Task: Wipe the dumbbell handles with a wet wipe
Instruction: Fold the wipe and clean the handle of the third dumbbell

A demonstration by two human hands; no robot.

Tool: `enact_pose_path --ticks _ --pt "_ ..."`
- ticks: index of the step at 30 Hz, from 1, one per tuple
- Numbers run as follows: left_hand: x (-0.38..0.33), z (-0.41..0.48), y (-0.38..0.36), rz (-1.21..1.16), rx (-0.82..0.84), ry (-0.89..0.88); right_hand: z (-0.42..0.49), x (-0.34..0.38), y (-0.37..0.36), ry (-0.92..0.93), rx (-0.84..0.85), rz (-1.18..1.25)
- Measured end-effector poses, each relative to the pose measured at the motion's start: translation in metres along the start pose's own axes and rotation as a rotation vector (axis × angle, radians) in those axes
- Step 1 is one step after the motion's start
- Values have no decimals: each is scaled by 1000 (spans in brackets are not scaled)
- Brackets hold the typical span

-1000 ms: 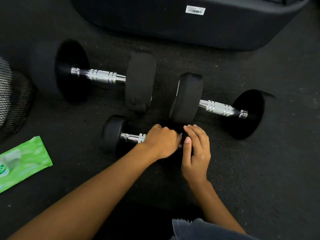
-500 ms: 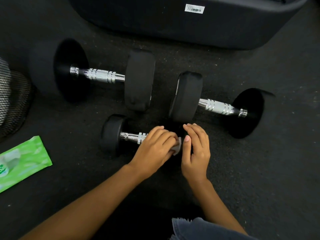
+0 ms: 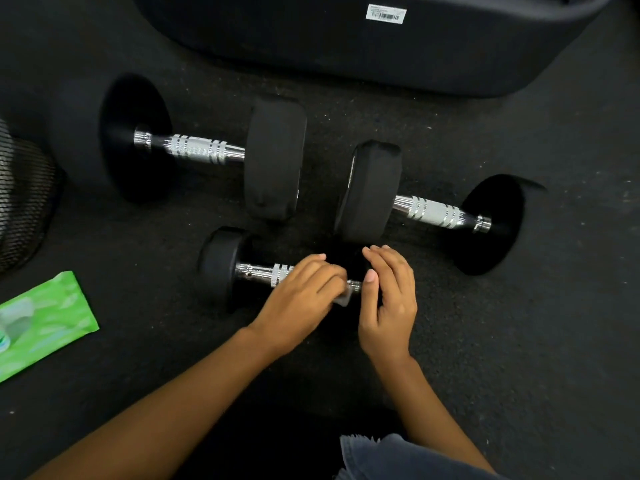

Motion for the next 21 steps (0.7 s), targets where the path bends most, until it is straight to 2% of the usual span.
enact_pose_path --ticks 8,11,17,21 --pt "-9 5 5 -88 20 17 1 1 1 4 3 7" --pt "-1 -3 9 -43 41 20 1 1 0 6 6 18" --pt "26 -14 17 97 187 168 0 0 0 -3 0 13" --pt "26 6 11 76 272 302 0 1 0 -9 1 13"
Point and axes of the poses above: each hand's wrist, its own z-axis towards the middle knuckle, its own y-axis out of the back of the hand, x = y × z, the point moved 6 cm from there along z, towards the middle knuckle, and after that the axes turned 8 degrees about -y, right-handed, at the moved point
